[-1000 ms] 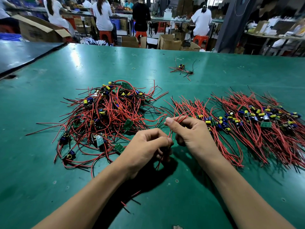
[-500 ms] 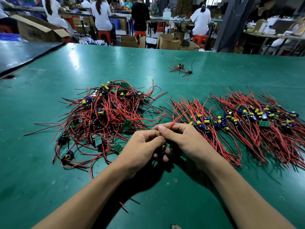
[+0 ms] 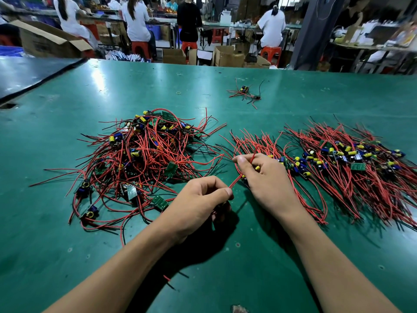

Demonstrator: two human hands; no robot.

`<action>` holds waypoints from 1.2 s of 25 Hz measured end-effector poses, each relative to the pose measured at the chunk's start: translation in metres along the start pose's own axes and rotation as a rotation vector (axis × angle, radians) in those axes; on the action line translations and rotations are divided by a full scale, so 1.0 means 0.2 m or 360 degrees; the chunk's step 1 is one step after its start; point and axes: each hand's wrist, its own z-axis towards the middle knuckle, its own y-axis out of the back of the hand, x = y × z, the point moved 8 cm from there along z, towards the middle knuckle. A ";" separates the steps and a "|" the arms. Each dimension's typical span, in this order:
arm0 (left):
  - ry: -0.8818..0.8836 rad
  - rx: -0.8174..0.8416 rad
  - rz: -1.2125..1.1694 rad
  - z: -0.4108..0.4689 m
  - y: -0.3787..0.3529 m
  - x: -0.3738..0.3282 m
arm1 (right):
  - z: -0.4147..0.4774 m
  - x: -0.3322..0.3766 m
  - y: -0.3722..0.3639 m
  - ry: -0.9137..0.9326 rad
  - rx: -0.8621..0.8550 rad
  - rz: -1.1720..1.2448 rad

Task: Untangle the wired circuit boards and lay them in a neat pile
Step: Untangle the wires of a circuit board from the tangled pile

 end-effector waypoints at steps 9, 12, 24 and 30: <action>0.0069 -0.0105 -0.0124 0.00 0.03 0.04 | -0.04 -0.07 -0.17 -0.0431 0.0352 0.0713; 0.0039 -0.0197 -0.0117 0.01 0.06 0.04 | -0.10 -0.04 -0.26 -0.0411 0.0683 0.0772; -0.0052 -0.0040 0.0206 0.01 0.03 0.01 | 0.02 -0.03 -0.02 -0.0011 0.0043 -0.0023; -0.0029 0.0024 0.0203 0.01 0.03 0.00 | 0.01 0.00 0.11 0.0177 -0.0322 -0.0083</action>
